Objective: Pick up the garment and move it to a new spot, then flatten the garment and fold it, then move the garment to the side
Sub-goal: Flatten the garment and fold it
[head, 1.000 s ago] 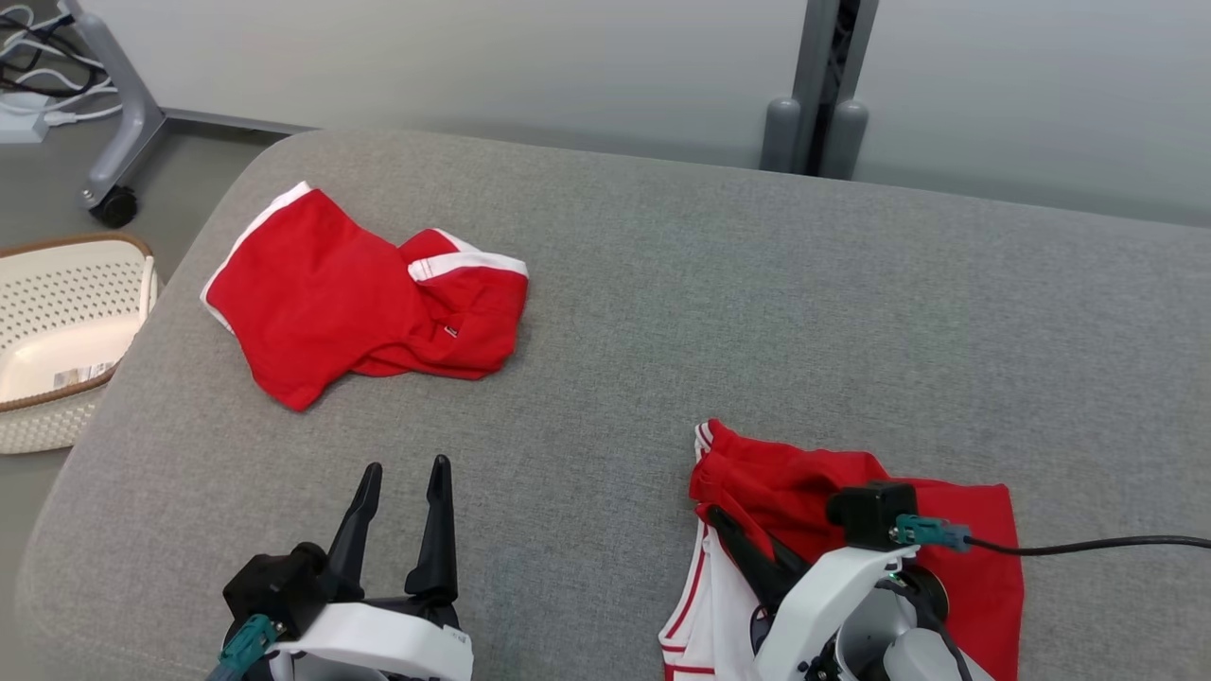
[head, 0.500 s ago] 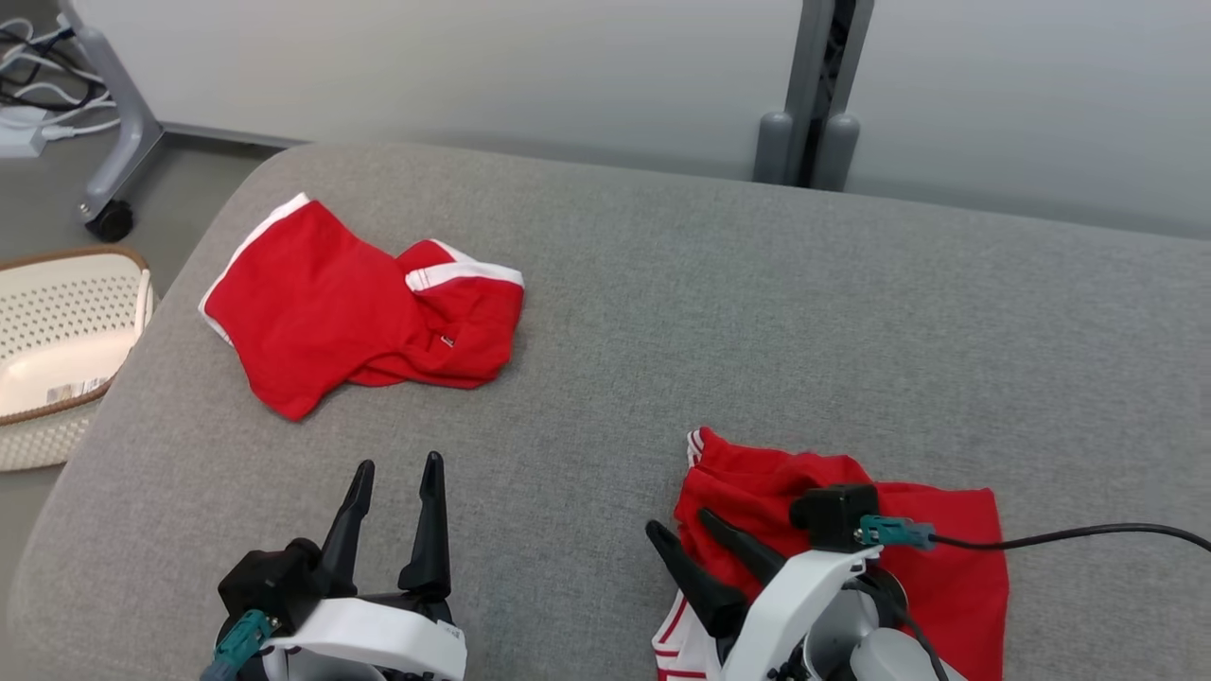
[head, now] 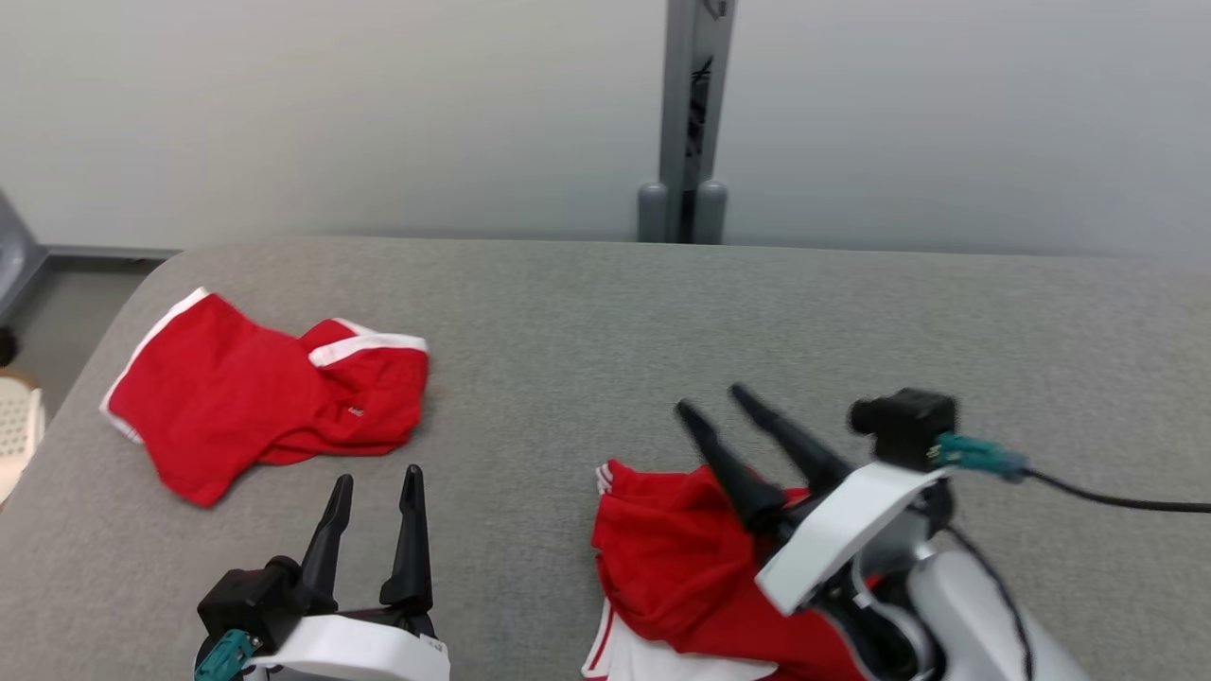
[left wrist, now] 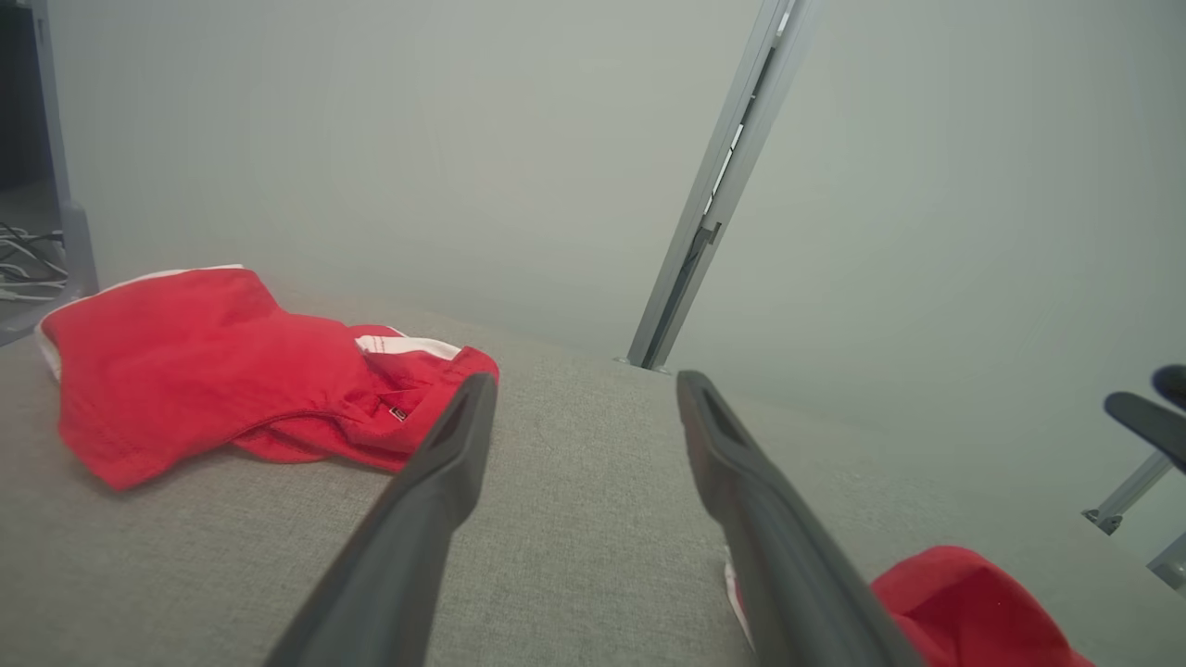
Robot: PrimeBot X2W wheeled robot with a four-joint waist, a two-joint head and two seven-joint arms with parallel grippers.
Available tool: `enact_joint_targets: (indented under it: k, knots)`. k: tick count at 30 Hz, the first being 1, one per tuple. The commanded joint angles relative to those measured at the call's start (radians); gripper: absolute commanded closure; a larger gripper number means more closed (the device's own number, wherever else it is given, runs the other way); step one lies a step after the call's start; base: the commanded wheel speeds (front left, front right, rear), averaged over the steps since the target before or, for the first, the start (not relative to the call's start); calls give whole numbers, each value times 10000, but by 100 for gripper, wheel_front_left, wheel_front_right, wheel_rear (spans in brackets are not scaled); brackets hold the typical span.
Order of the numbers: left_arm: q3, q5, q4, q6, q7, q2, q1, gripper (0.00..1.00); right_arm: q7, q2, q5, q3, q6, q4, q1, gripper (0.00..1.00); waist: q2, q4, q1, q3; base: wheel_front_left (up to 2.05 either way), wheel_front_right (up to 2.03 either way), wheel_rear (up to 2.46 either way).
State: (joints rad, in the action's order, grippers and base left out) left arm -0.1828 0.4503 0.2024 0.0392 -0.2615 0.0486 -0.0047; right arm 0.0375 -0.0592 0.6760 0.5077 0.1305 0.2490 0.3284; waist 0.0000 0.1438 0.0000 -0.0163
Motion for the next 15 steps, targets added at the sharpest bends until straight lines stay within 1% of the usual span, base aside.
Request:
enact_joint_targets:
  k: [1, 3, 5, 7, 11, 15]
  knots:
    - [34, -38, -43, -8, -36, 40, 13, 0, 47, -120, -83, -155, 5, -85, -53, 0, 0, -292, 0, -130, 0, 0, 0]
    - [85, -10, -167, 30, -36, 40, -19, 0, 113, -147, -410, -789, 5, -464, -212, 0, 0, -524, 0, -120, 0, 0, 0]
    - [0, -213, -215, -34, -36, 35, -75, 0, 123, -371, -956, -1403, 5, -746, -310, 0, 0, -720, 0, -86, 0, 0, 0]
    - [-71, -257, -265, -44, -36, 40, -110, 0, 10, -555, -1562, -1866, 5, -1014, -434, 0, 0, -903, 0, -57, 0, 0, 0]
    - [-72, -70, -398, 88, -36, 35, -149, 0, -400, -872, -2548, -2731, 5, -1332, -921, 0, 0, -1219, 0, 39, 0, 0, 0]
    - [-62, 27, -476, 155, -36, 43, -198, 0, -1028, -773, -3171, -3743, 7, -1450, -1641, 0, 0, -1386, 0, 152, 0, 0, 0]
